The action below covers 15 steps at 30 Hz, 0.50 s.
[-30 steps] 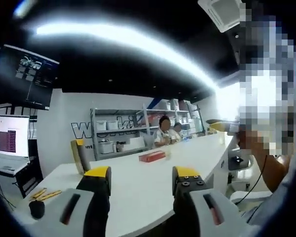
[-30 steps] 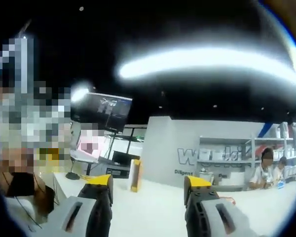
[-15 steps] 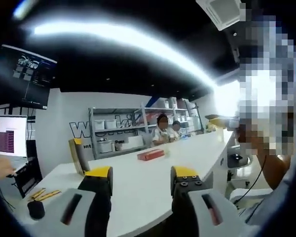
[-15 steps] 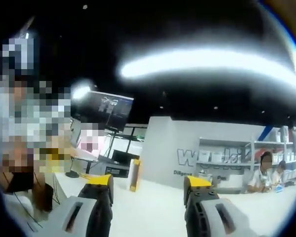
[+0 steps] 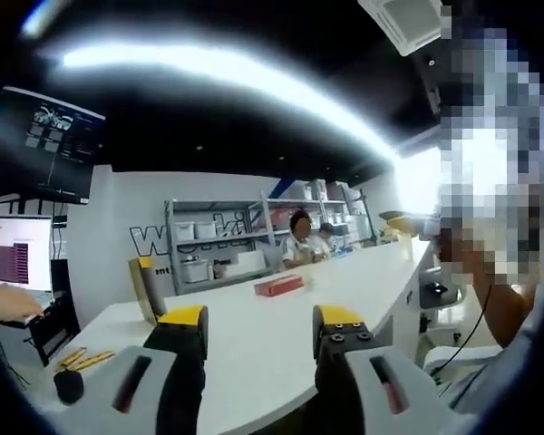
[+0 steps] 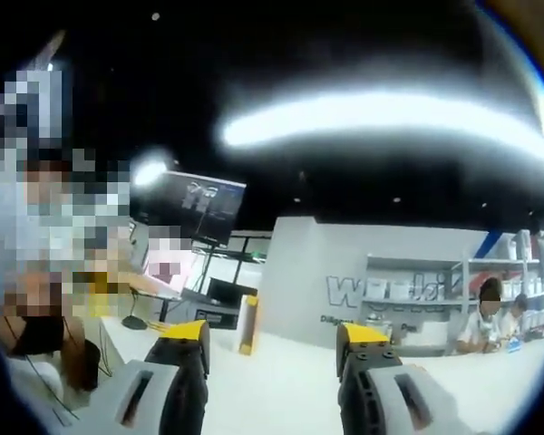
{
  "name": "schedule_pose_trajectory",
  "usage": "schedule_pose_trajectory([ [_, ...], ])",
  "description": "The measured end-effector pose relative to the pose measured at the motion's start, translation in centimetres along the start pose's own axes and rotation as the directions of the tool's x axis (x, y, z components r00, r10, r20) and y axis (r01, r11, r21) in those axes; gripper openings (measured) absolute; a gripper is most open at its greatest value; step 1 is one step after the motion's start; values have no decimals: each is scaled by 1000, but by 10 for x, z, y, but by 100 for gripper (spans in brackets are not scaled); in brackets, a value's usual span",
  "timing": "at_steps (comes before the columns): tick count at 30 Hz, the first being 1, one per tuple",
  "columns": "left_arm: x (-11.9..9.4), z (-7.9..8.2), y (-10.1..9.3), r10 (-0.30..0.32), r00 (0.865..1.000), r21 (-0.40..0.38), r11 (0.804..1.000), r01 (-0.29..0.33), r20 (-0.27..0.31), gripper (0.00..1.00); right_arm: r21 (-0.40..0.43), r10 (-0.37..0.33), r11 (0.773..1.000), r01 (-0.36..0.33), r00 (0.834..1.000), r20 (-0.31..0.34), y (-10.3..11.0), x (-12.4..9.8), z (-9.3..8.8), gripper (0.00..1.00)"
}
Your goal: Tear open the coffee pouch, take out the coffee, and pour the coffee from the pouch into the cup
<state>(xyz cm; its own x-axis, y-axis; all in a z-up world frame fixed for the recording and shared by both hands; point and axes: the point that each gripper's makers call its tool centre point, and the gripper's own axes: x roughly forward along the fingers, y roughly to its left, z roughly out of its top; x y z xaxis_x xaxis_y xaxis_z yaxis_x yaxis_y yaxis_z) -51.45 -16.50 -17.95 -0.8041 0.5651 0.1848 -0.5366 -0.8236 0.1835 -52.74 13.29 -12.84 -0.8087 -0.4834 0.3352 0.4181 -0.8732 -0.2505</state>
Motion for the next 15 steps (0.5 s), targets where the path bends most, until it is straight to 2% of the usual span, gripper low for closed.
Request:
schedule_pose_trajectory([
  [8,4,-1,-7,-12,1000,13,1000,12,-6,48,-6,-14,1000,14,999,29,-5,-8,11,56],
  [15,5,-1,-10,-17,1000,16,1000,17,-6,48,-12,-19,1000,20,999,35,-9,-10,13,56],
])
